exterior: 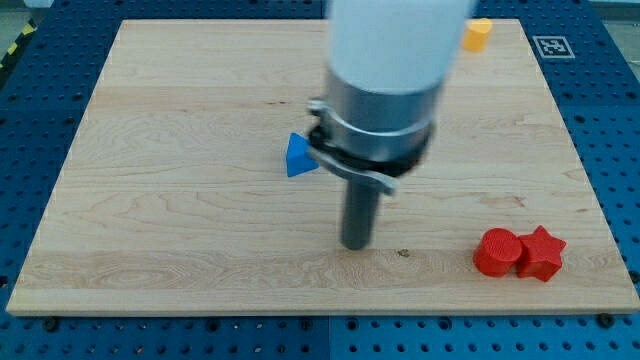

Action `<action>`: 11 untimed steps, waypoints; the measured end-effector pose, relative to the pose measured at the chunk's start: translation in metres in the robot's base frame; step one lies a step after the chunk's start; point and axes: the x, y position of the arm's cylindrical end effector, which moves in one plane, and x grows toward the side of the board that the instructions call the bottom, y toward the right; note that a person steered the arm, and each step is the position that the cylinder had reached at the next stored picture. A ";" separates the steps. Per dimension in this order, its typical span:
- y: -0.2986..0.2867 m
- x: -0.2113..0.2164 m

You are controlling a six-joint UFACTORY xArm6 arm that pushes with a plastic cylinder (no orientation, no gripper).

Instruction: Push the blue triangle towards the red blocks

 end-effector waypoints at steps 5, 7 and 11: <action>-0.018 -0.101; 0.010 -0.071; 0.096 -0.018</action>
